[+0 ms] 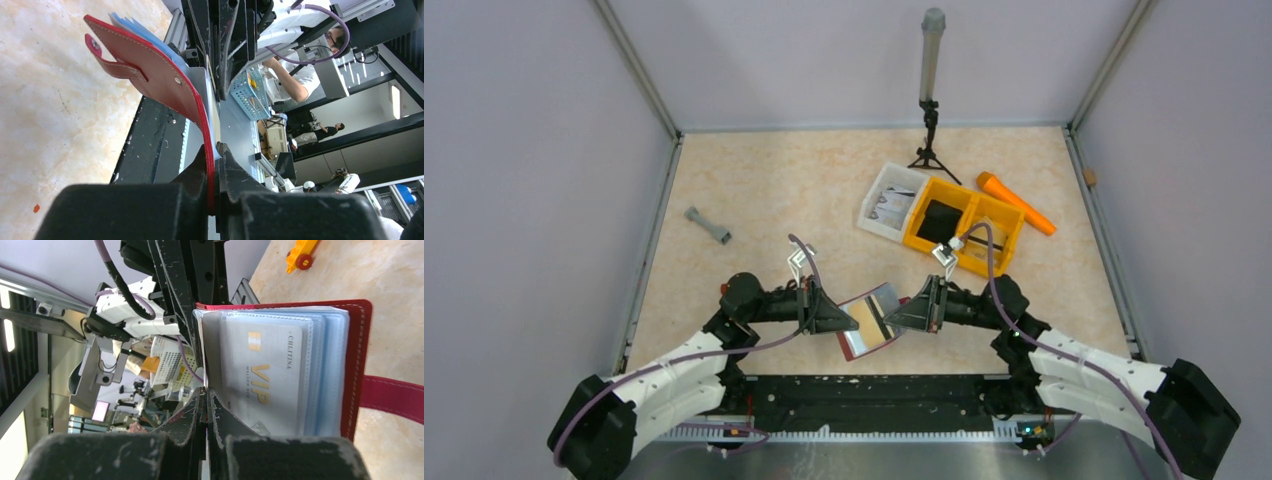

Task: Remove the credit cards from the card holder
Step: Remove the credit card from the card holder.

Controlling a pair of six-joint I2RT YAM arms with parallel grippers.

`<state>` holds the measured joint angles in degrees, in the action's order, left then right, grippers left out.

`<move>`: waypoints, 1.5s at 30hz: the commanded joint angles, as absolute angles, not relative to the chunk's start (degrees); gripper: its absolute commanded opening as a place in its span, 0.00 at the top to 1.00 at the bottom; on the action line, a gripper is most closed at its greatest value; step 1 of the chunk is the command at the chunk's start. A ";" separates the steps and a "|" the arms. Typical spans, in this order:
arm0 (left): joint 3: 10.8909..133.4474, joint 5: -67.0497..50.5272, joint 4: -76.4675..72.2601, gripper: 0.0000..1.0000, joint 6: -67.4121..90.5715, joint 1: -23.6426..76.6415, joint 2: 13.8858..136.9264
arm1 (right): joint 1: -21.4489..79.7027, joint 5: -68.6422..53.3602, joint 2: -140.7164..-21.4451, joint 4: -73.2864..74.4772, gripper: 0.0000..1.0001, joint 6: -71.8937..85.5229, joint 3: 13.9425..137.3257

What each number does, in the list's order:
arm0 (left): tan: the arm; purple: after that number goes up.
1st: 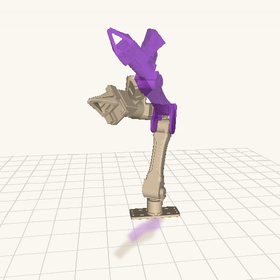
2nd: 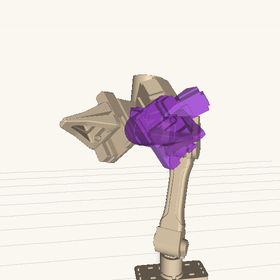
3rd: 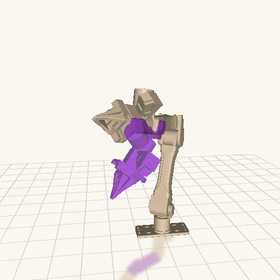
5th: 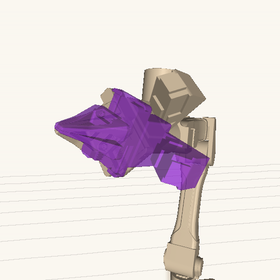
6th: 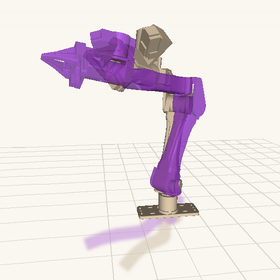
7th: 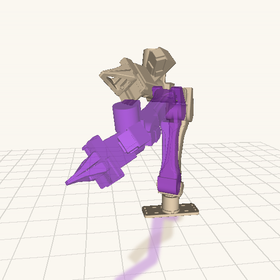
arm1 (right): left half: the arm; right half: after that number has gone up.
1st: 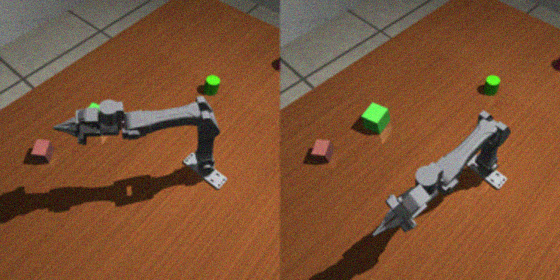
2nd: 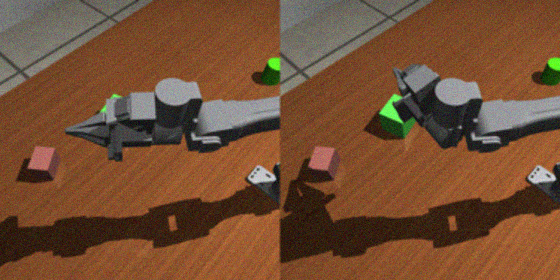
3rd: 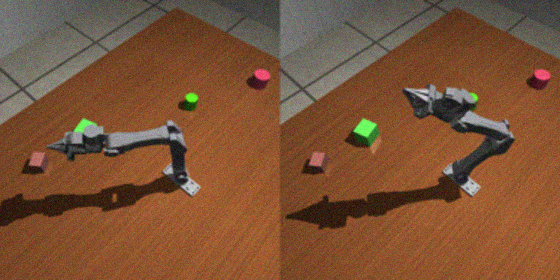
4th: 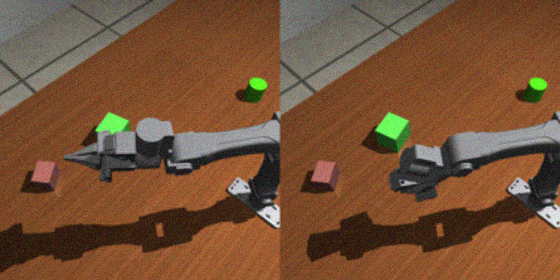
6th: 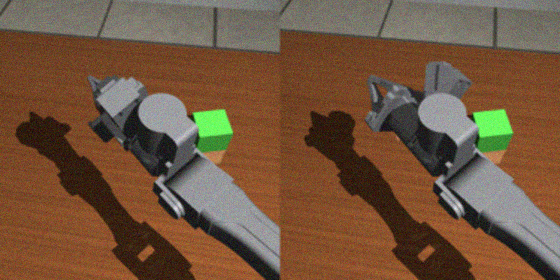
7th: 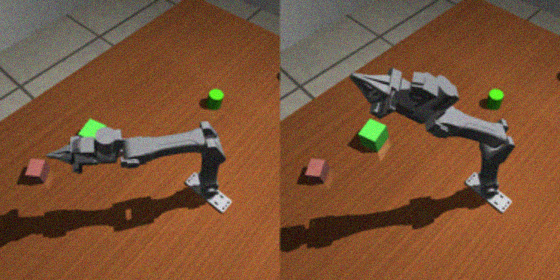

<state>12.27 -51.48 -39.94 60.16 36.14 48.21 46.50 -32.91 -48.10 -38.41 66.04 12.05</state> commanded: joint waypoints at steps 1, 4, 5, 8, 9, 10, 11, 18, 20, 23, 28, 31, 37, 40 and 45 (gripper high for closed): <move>11.27 -52.20 -43.43 1.00 60.38 36.04 46.82 | 43.96 -33.41 -45.76 -42.63 1.00 65.70 11.10; 11.18 -52.05 -43.59 1.00 60.47 36.04 46.57 | 43.64 -33.55 -45.50 -42.43 1.00 65.66 10.84; 11.18 -51.97 -43.61 1.00 60.47 36.06 46.59 | 43.68 -33.60 -45.58 -42.56 1.00 65.64 10.85; 11.18 -51.52 -44.27 1.00 60.79 36.05 46.90 | 43.68 -35.13 -47.10 -44.89 1.00 66.23 11.05; 11.30 -51.51 -44.63 1.00 60.94 36.10 47.13 | 43.64 -35.92 -47.75 -45.72 0.96 66.61 11.18; 11.29 -51.57 -45.11 1.00 61.13 36.02 47.46 | 43.68 -36.39 -48.41 -46.57 0.90 66.77 11.31; 11.38 -51.71 -45.63 1.00 61.27 36.03 47.87 | 43.68 -36.81 -49.10 -47.26 0.83 66.93 11.48; 11.26 -52.79 -49.70 1.00 63.18 36.12 51.08 | 43.68 -37.97 -52.33 -50.54 0.81 67.75 12.37; 11.26 -52.76 -49.77 1.00 63.11 36.12 51.09 | 43.68 -37.87 -52.55 -50.29 0.81 67.61 12.47; 11.25 -52.75 -49.79 1.00 63.03 36.12 50.92 | 43.66 -37.78 -52.67 -49.08 0.88 66.89 12.73; 11.64 -52.50 -48.48 1.00 62.34 36.03 50.63 | 43.60 -35.69 -50.17 -40.15 1.00 62.53 14.18; 11.80 -52.99 -48.39 1.00 62.31 35.98 50.18 | 43.31 -32.96 -46.79 -31.68 1.00 58.13 15.46; 12.62 -53.17 -43.14 1.00 59.94 35.85 48.31 | 39.84 -29.11 -40.71 -15.35 1.00 48.22 19.06; 13.23 -52.50 -38.19 1.00 57.13 35.41 46.89 | 39.64 -21.21 -37.73 -3.52 1.00 39.89 22.91; 14.63 -51.20 -29.33 1.00 52.53 34.32 45.11 | 39.64 -10.66 -34.23 7.82 1.00 30.30 29.30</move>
